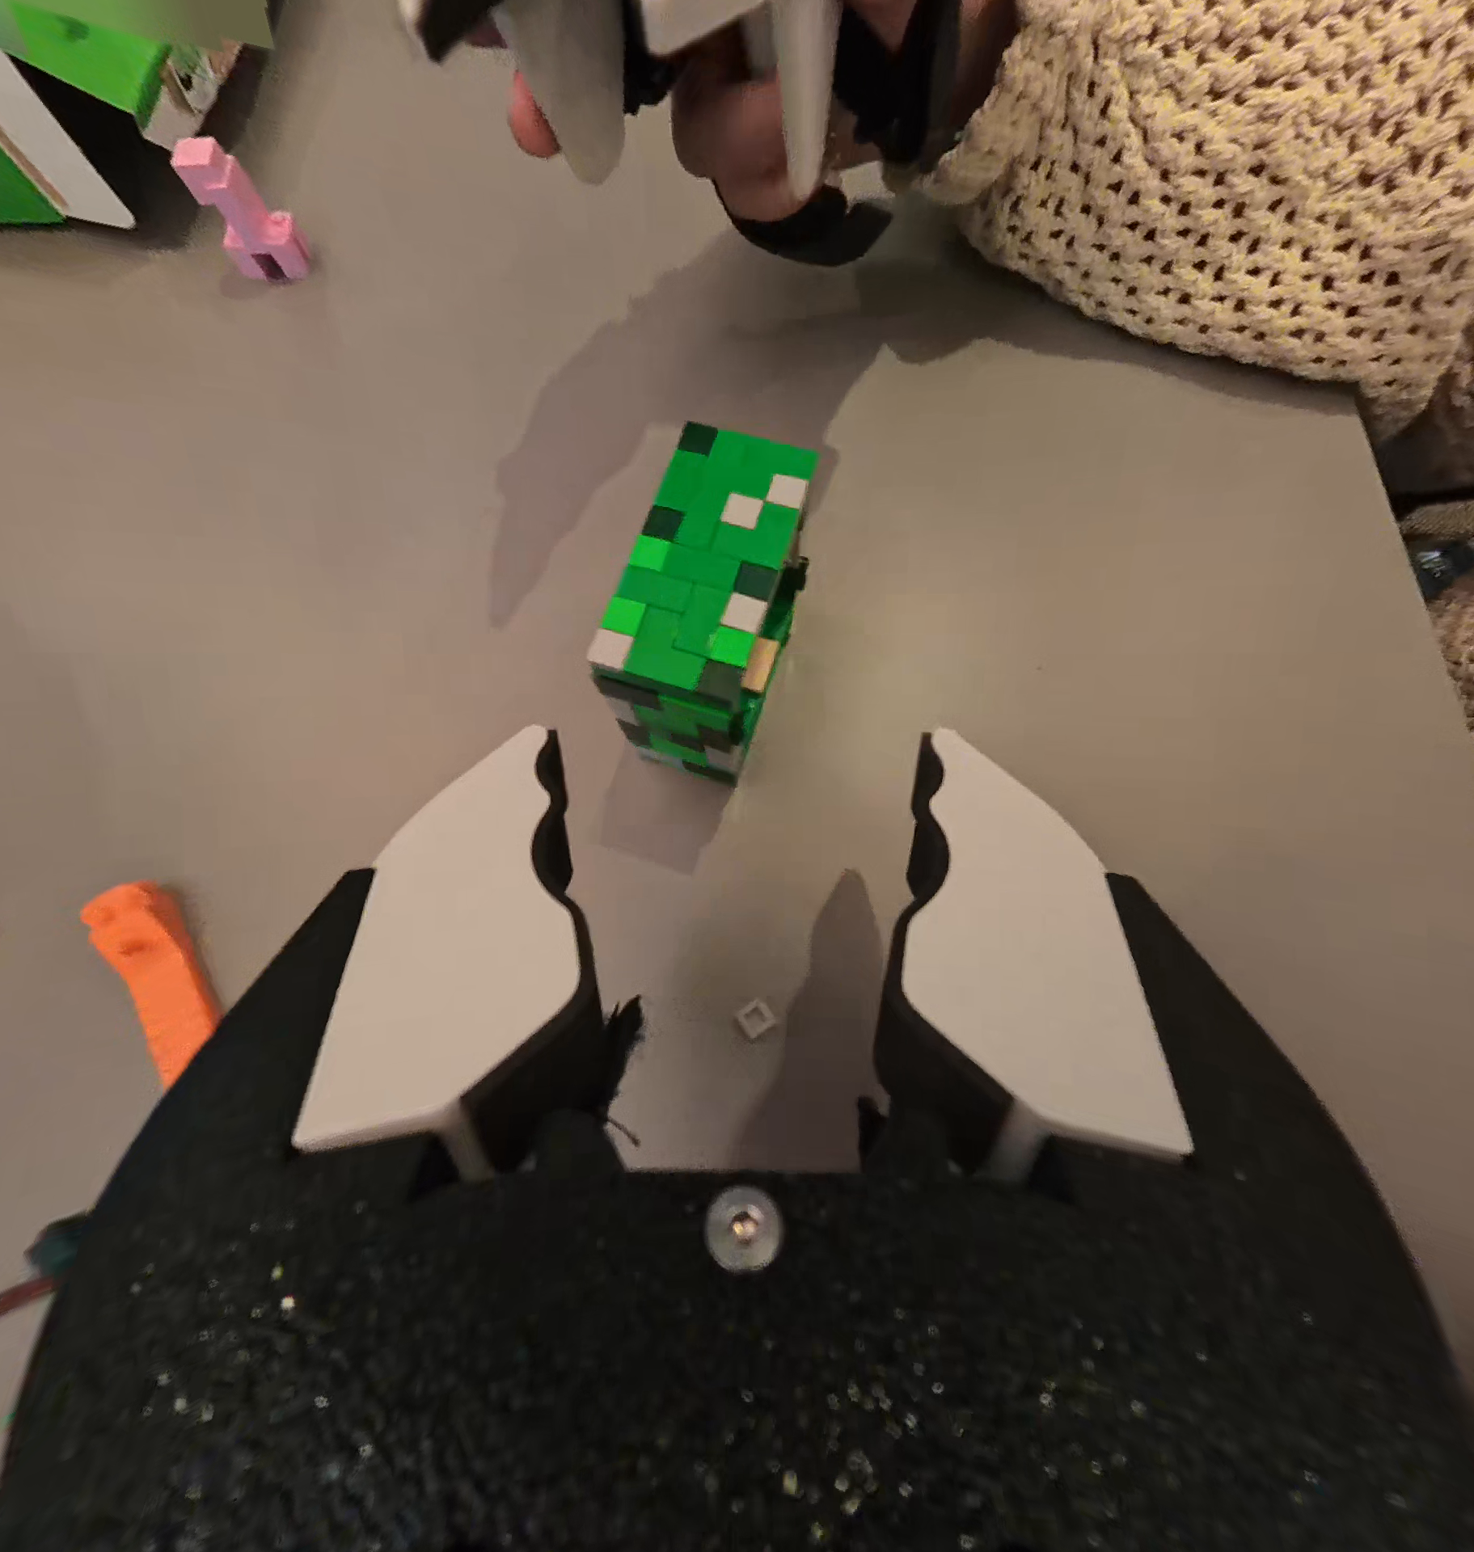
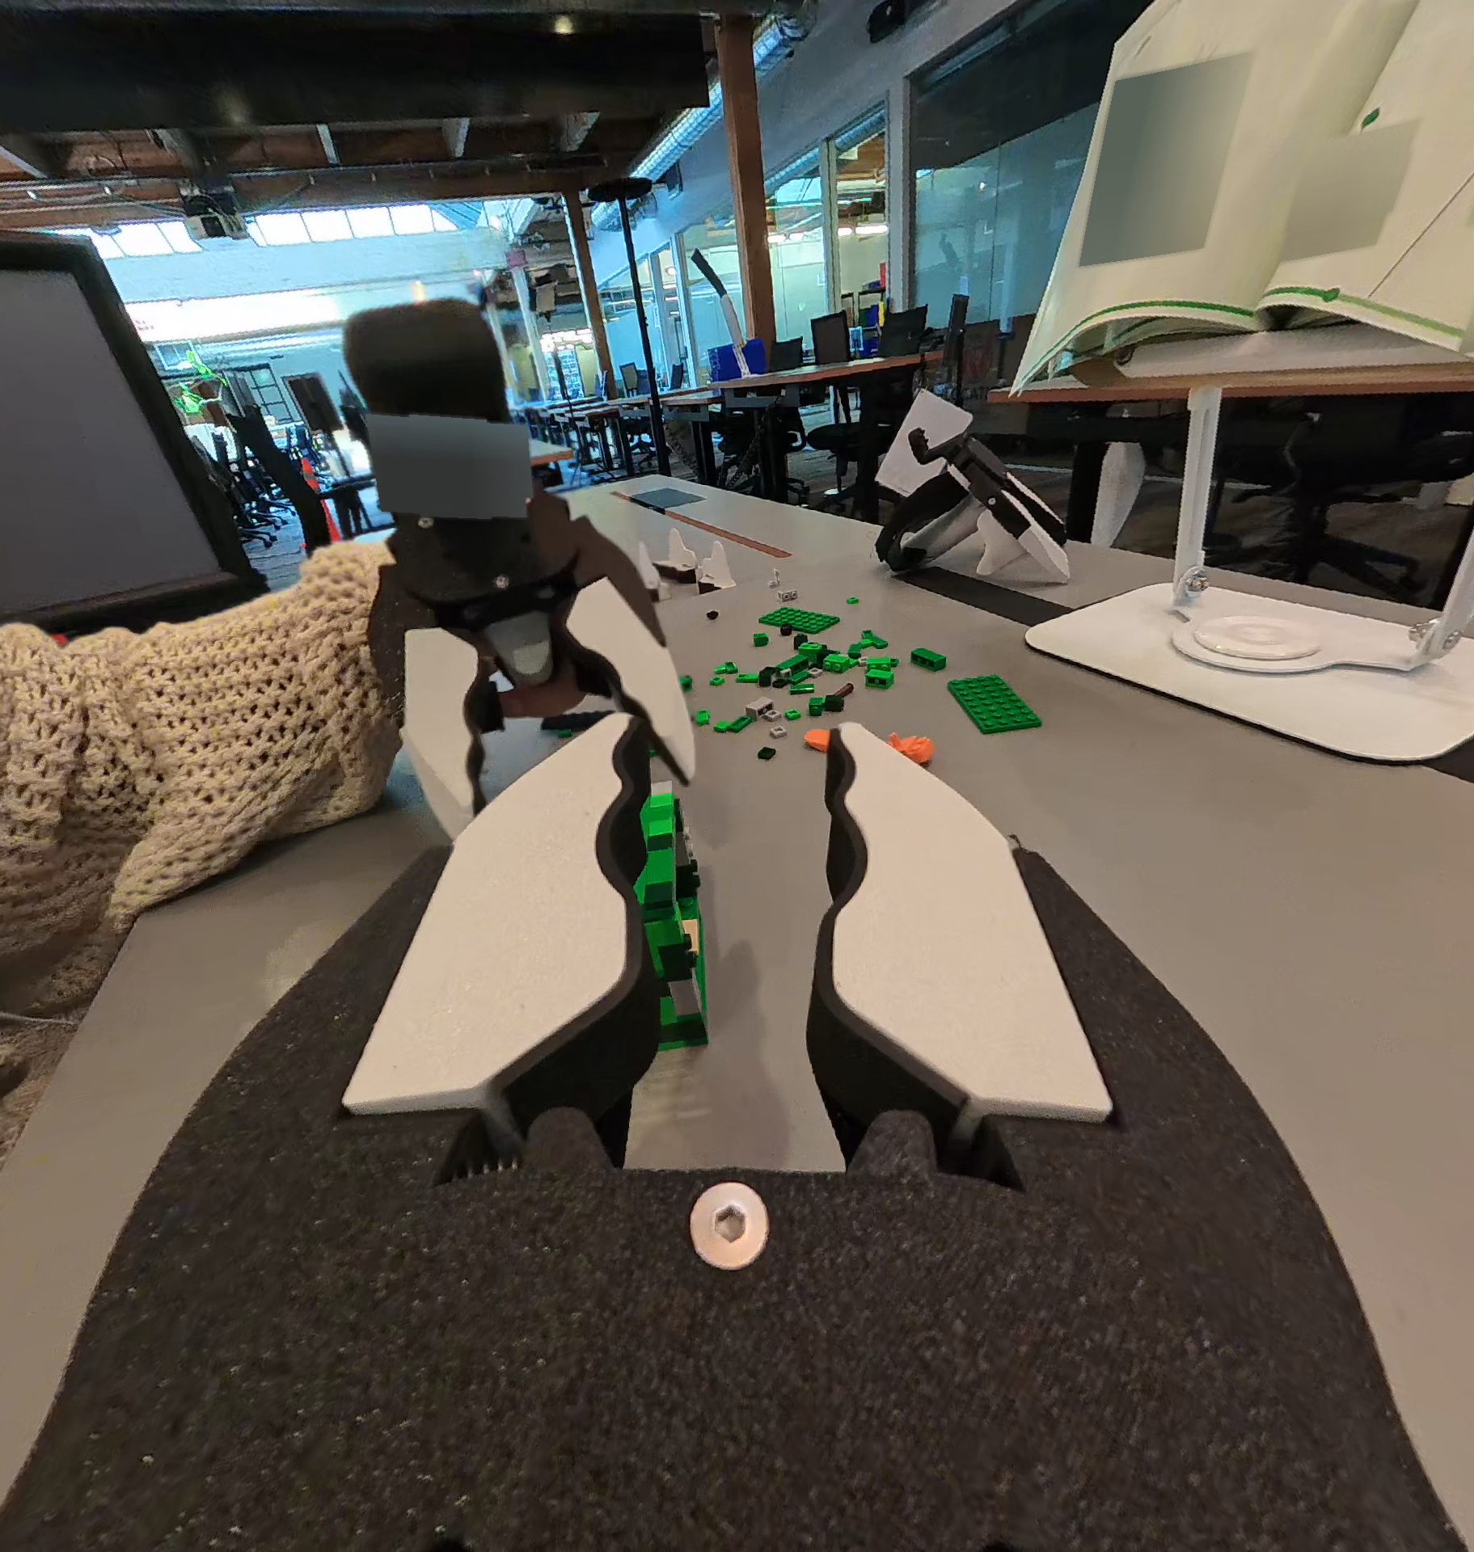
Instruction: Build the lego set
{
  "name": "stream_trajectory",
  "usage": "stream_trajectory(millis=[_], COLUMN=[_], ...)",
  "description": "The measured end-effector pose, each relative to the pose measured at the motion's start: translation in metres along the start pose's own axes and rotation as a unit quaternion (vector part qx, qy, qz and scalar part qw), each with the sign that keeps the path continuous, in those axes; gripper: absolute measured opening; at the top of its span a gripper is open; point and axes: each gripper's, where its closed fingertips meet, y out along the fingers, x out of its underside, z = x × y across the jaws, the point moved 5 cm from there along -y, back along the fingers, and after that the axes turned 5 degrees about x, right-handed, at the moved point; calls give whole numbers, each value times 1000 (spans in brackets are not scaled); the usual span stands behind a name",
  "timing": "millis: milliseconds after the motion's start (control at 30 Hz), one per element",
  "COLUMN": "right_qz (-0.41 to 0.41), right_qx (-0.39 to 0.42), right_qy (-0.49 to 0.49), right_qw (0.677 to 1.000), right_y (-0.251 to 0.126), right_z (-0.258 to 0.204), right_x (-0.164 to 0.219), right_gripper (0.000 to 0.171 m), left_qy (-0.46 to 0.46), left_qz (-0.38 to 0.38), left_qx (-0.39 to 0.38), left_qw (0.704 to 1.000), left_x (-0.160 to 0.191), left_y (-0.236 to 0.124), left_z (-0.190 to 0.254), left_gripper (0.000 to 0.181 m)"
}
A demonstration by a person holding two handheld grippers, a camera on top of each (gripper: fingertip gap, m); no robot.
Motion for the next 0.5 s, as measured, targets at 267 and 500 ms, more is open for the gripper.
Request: stream_trajectory(millis=[267, 500], right_qz=[1, -4], right_qx=[5, 7], right_qy=[5, 6], right_qw=[1000, 1000], right_y=[-1, -1], right_z=[3, 5], right_x=[1, 3], right_gripper=[39, 40], left_qy=[-45, -42], left_qz=[7, 9], left_qx=[16, 32], left_qw=[999, 999], left_x=[15, 16], left_y=[14, 22], left_z=[19, 28], left_gripper=[75, 77])
